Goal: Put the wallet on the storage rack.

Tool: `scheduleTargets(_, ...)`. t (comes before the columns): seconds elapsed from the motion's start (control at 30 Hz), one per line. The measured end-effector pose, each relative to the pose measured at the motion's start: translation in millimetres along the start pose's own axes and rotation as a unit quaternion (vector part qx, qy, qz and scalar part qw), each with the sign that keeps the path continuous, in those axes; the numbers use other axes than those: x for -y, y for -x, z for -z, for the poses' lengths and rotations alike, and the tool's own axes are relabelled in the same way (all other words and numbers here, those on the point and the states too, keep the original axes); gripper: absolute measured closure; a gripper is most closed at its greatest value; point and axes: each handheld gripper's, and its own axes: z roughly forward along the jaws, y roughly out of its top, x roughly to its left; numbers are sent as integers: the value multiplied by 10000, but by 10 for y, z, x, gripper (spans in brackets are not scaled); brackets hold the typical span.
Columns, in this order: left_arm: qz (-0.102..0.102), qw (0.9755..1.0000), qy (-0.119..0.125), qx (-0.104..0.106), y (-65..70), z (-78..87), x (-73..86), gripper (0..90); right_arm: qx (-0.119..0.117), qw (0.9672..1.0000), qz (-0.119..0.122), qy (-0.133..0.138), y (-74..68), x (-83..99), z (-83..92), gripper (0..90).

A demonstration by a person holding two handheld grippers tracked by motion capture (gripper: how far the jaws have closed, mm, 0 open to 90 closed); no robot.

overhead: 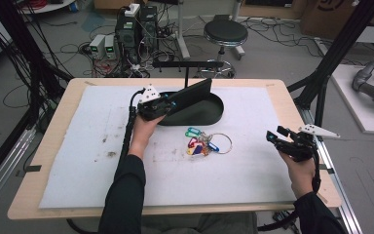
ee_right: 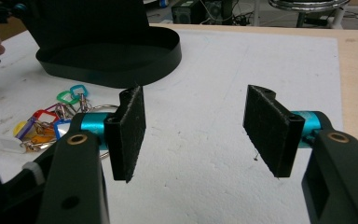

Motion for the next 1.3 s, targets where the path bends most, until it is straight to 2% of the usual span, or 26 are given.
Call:
scheduleTargets(0.2,167,9998,-29,-76,-59,-55,108,743,16,10000,-19,6,10,-2,-9,399)
scheduleTargets(0.33,146,9996,-157,-207,-87,-74,154,743,24,10000,28,18,6,-3,-16,399)
scheduleTargets(0.47,265,9993,-107,-235,-120,-59,176,742,27,10000,34,23,-9,-4,-14,400)
scheduleTargets(0.6,248,9994,-49,-221,-115,-60,169,742,40,10000,39,31,-11,-5,-16,400)
scheduleTargets(0.7,239,9994,-102,-221,-119,-69,185,742,24,10000,36,21,-25,-6,-13,400)
scheduleTargets(0.8,278,9993,-125,-233,-128,-83,213,741,23,10000,77,39,-35,-8,-23,400)
scheduleTargets(1.0,333,9993,-153,-119,-126,-123,262,740,13,10000,71,-6,-44,-7,-38,400)
scheduleTargets(1.17,384,9990,-153,-141,-124,-130,270,736,25,10000,88,22,-36,-6,-29,400)
scheduleTargets(1.3,404,9987,-261,-152,-130,-126,282,720,16,10000,83,0,-40,-6,-31,400)
